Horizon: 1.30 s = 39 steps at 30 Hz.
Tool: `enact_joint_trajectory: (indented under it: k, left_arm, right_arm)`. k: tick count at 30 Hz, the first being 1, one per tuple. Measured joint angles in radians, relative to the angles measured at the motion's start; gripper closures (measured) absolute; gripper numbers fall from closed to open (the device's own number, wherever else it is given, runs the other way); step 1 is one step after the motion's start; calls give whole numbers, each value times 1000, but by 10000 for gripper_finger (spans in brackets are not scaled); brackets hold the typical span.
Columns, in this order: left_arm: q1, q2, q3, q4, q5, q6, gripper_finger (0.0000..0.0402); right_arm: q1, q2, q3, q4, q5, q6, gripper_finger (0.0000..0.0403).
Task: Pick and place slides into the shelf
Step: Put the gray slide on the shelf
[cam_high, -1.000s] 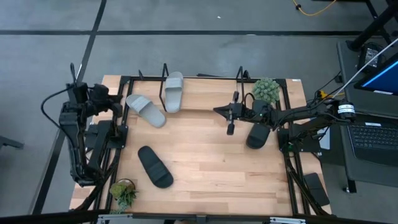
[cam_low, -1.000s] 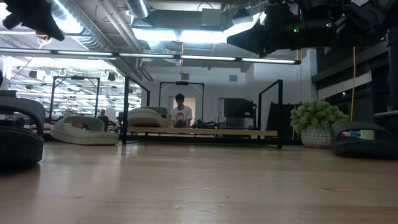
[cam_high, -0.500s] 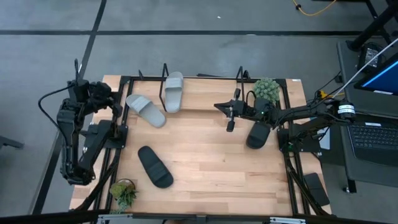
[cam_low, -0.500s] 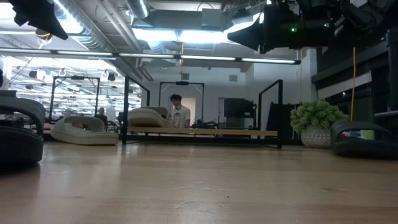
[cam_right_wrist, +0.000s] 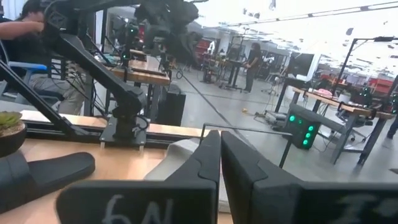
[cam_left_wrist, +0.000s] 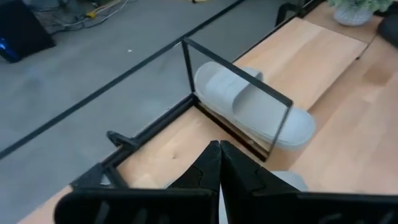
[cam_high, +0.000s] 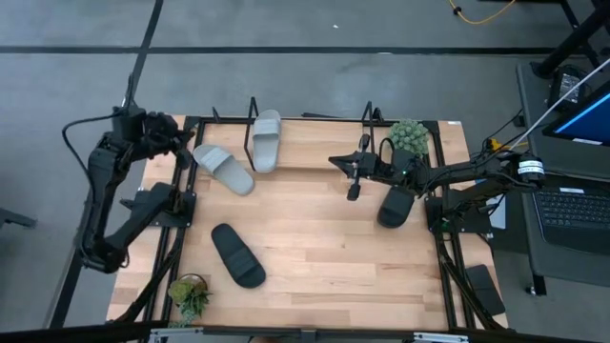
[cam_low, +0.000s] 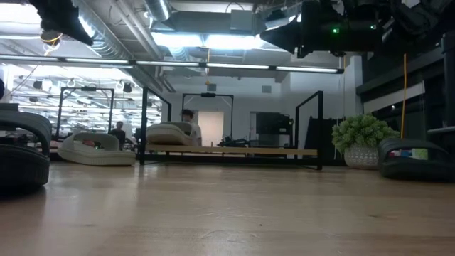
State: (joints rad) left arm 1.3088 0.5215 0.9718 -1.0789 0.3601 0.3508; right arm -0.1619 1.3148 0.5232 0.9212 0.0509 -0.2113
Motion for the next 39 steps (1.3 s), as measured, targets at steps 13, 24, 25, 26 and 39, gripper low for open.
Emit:
enact_joint_trajectory:
  k: [13, 24, 25, 26, 39]
  left_arm:
    - [-189, 55, 245, 81, 44, -39, 401]
    - [-346, 224, 254, 169, 127, -98, 401]
    - [-373, 236, 237, 192, 122, -105, 402]
    - [-406, 249, 220, 219, 121, -108, 401]
    - [-896, 386, 146, 193, -601, -283, 402]
  right_arm:
    - [-23, 0, 0, -4, 61, 24, 386]
    - [-37, 0, 0, -6, 61, 51, 386]
    - [-37, 0, 0, -6, 61, 51, 386]
    - [-37, 0, 0, -6, 61, 51, 386]
    - [-37, 0, 0, -38, 61, 46, 386]
